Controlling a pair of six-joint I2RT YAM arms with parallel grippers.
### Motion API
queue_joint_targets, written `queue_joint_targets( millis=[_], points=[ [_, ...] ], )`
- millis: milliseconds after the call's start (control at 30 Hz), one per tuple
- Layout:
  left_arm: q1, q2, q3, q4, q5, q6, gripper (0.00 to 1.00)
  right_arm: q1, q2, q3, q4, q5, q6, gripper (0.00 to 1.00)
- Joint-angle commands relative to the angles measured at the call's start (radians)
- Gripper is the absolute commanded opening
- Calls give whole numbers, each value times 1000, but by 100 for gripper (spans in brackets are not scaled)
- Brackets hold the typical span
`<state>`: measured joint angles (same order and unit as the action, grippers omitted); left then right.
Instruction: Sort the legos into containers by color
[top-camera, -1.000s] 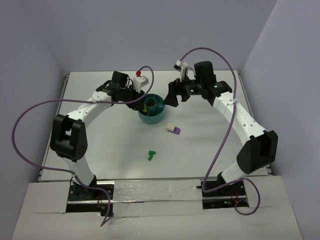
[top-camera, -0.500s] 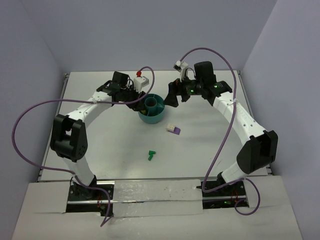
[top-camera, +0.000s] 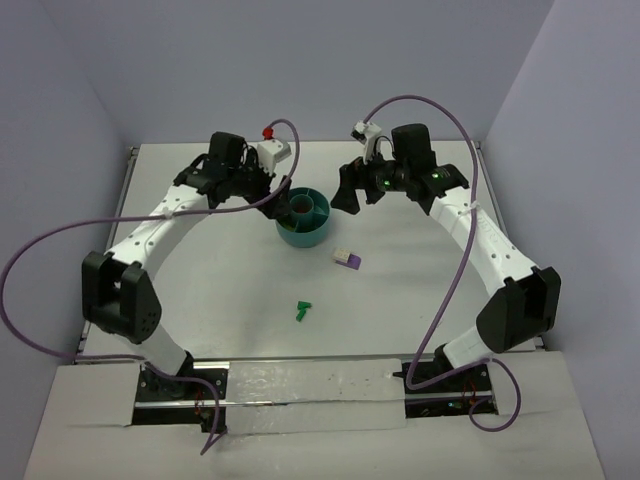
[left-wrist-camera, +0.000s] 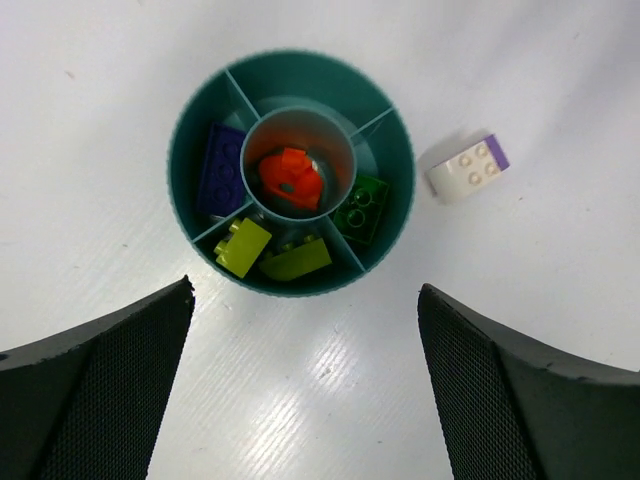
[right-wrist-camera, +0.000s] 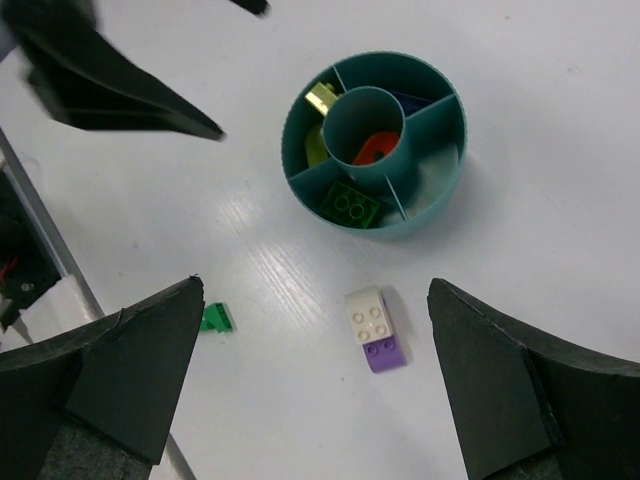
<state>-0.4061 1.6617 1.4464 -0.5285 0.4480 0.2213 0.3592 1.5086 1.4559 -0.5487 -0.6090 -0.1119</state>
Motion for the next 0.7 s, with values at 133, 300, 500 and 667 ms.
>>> queue_joint_targets(
  millis=[133, 300, 500, 667],
  points=[
    [5, -282, -13, 77, -198, -182, 99, -9, -184, -94, -19, 195, -54, 100],
    [25, -430, -82, 87, -223, -132, 99, -11, -294, -184, -27, 308, -115, 100],
    [68, -502, -145, 50, -105, -114, 99, -14, -370, -291, -71, 290, -308, 100],
    [124, -529, -246, 86, 62, -41, 98, -14, -320, -314, -154, 224, -380, 100]
  ],
)
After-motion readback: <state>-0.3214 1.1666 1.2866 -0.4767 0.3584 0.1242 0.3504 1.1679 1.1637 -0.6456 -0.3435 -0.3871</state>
